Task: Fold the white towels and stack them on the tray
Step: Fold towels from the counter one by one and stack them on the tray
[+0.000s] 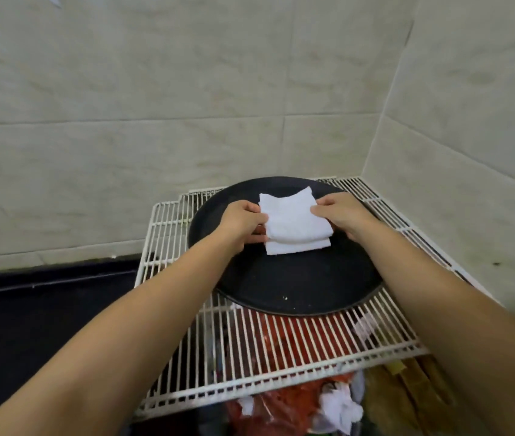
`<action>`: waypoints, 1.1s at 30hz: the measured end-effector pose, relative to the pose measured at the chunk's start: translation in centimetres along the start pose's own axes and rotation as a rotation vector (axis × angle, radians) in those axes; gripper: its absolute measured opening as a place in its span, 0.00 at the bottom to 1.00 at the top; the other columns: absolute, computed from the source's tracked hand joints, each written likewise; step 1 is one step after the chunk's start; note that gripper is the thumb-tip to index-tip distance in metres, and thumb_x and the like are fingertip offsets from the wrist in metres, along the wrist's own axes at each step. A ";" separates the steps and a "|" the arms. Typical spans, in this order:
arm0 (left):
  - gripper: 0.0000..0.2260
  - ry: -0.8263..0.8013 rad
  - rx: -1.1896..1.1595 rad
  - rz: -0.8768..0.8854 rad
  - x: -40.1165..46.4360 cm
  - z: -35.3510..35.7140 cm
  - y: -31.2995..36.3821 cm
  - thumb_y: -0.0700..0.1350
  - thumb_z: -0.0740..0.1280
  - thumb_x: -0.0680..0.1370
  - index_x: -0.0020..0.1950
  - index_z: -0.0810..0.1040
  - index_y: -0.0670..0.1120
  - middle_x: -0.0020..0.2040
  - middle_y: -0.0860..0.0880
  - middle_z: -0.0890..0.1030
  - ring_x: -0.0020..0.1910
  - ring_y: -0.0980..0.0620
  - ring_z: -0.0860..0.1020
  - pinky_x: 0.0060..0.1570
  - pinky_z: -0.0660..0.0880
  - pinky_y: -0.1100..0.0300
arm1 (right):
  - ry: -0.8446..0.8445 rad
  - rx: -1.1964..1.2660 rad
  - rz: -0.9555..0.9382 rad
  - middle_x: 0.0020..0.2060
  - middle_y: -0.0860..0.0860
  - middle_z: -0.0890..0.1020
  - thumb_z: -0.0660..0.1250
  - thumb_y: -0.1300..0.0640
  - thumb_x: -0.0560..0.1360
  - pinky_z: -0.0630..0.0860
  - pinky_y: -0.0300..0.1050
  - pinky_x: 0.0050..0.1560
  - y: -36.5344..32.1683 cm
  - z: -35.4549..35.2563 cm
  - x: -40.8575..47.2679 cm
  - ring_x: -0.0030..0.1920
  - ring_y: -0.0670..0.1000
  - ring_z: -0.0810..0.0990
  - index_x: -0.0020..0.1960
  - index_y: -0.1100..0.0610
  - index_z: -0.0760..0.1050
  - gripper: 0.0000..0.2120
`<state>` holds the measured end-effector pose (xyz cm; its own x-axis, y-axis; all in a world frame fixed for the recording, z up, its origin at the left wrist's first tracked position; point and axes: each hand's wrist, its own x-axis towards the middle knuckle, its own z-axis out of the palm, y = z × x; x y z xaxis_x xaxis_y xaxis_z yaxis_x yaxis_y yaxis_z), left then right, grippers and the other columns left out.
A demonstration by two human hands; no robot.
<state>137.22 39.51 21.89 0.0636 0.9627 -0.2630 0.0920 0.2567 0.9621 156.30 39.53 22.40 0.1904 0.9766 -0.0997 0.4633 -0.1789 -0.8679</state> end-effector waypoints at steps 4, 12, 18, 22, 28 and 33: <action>0.07 0.041 0.067 -0.011 0.1 0.4 -1.0 0.33 0.65 0.76 0.49 0.70 0.41 0.36 0.43 0.75 0.32 0.50 0.76 0.23 0.78 0.62 | -0.055 -0.076 0.000 0.41 0.60 0.77 0.65 0.63 0.73 0.67 0.44 0.42 1.2 0.2 0.8 0.42 0.53 0.73 0.46 0.70 0.77 0.09; 0.08 0.094 0.217 0.013 -0.3 0.4 -1.4 0.37 0.66 0.76 0.51 0.68 0.44 0.39 0.45 0.76 0.32 0.52 0.76 0.25 0.73 0.62 | 0.017 -0.275 -0.017 0.47 0.65 0.79 0.64 0.60 0.73 0.74 0.50 0.49 0.9 0.7 0.2 0.49 0.62 0.78 0.51 0.70 0.77 0.13; 0.09 0.193 0.259 0.156 -4.4 -5.8 -1.4 0.42 0.65 0.77 0.54 0.68 0.45 0.39 0.46 0.75 0.33 0.53 0.75 0.27 0.70 0.62 | 0.123 -0.398 -0.226 0.53 0.55 0.79 0.63 0.53 0.77 0.67 0.42 0.50 -3.9 2.8 -3.9 0.57 0.56 0.76 0.65 0.58 0.72 0.18; 0.06 0.279 0.266 0.204 -10.6 -14.5 -3.0 0.41 0.62 0.78 0.53 0.68 0.44 0.41 0.45 0.75 0.33 0.53 0.75 0.29 0.70 0.61 | 0.037 -0.455 -0.453 0.52 0.55 0.81 0.62 0.52 0.77 0.73 0.49 0.54 -8.7 10.6 -8.6 0.55 0.58 0.78 0.59 0.57 0.76 0.14; 0.06 0.579 0.458 0.199 -26.1 -32.0 -9.5 0.42 0.62 0.77 0.54 0.71 0.45 0.39 0.48 0.77 0.38 0.48 0.76 0.40 0.74 0.55 | -0.187 -0.412 -0.725 0.53 0.58 0.81 0.61 0.52 0.76 0.76 0.55 0.56 -14.7 30.3 -21.4 0.53 0.59 0.79 0.55 0.57 0.77 0.13; 0.08 0.786 0.673 -0.001 -39.9 -44.5 -17.5 0.45 0.62 0.78 0.56 0.72 0.45 0.40 0.52 0.77 0.43 0.48 0.78 0.44 0.74 0.56 | -0.366 -0.514 -0.917 0.59 0.54 0.75 0.58 0.50 0.79 0.69 0.54 0.59 -16.1 45.2 -35.0 0.62 0.56 0.72 0.63 0.54 0.72 0.15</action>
<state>88.81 0.37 18.74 -0.5816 0.8084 0.0908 0.6438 0.3892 0.6588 103.11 13.59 17.87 -0.6354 0.7253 0.2650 0.6173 0.6832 -0.3901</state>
